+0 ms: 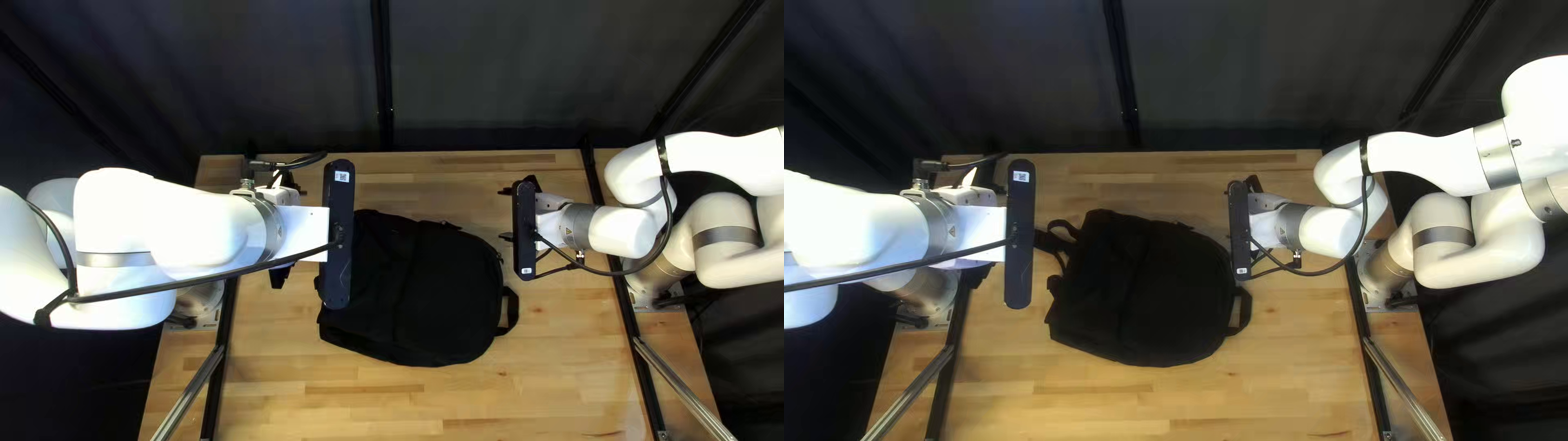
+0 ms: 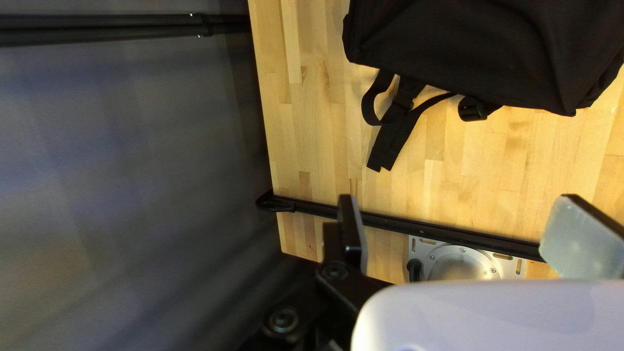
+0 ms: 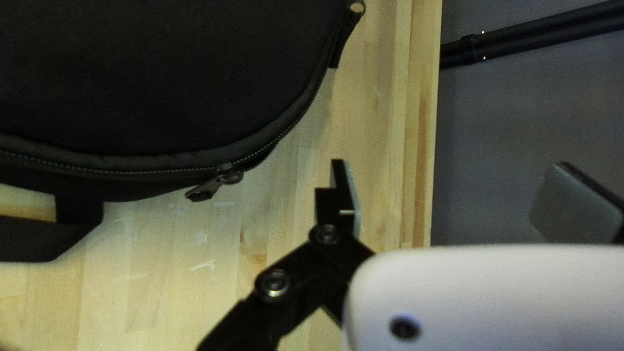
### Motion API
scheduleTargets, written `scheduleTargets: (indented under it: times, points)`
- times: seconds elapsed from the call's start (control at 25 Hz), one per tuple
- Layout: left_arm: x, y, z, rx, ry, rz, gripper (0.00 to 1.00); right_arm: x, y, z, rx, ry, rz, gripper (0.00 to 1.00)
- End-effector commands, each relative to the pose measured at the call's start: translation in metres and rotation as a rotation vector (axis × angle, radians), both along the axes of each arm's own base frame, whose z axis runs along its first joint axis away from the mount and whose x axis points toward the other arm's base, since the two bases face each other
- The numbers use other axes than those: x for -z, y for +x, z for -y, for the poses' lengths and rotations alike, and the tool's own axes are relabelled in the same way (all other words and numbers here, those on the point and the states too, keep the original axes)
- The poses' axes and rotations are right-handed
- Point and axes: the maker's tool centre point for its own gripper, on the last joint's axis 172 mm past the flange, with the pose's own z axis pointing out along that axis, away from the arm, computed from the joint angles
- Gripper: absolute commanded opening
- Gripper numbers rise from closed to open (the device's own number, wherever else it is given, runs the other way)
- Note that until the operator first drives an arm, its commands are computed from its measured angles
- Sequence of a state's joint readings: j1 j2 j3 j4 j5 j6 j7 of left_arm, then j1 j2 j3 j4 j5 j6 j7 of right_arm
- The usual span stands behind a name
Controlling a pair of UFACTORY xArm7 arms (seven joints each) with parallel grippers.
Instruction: Remove a lunch box from a kids backpack
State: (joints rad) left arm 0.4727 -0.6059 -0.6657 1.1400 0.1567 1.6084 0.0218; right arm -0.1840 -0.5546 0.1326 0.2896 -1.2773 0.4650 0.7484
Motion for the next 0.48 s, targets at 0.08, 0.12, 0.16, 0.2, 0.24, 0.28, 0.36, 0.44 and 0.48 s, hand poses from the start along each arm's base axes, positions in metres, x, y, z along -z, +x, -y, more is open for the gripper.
scheduleTargets:
  times: [0.08, 0.12, 0.16, 0.2, 0.24, 0.28, 0.36, 0.44, 0.48]
  points:
    - [0.0, 0.0, 0.0, 0.0, 0.0, 0.0, 1.0, 0.0, 0.0, 0.0, 0.0, 0.0, 0.0, 1.0]
    - [0.003, 0.0, -0.001, -0.013, -0.028, 0.006, 1.0, 0.0, 0.0, 0.0, 0.0, 0.0, 0.0, 1.0]
    - [0.005, 0.001, -0.008, -0.006, -0.037, 0.01, 1.0, 0.0, 0.0, 0.0, 0.0, 0.0, 0.0, 1.0]
    - [0.007, 0.004, -0.016, 0.003, -0.044, 0.016, 1.0, 0.0, 0.0, 0.0, 0.0, 0.0, 0.0, 1.0]
    - [0.008, 0.005, -0.022, 0.011, -0.048, 0.02, 1.0, 0.0, 0.0, 0.0, 0.0, 0.0, 0.0, 1.0]
    - [0.014, 0.01, -0.038, 0.017, -0.059, 0.025, 1.0, 0.0, 0.0, 0.0, 0.0, 0.0, 0.0, 1.0]
    - [0.027, 0.016, -0.067, 0.019, -0.086, 0.045, 1.0, 0.0, 0.0, 0.0, 0.0, 0.0, 0.0, 1.0]
    - [0.043, 0.023, -0.097, 0.009, -0.117, 0.079, 1.0, 0.0, 0.0, 0.0, 0.0, 0.0, 0.0, 1.0]
    - [0.05, 0.026, -0.111, -0.002, -0.14, 0.103, 1.0, 0.0, 0.0, 0.0, 0.0, 0.0, 0.0, 1.0]
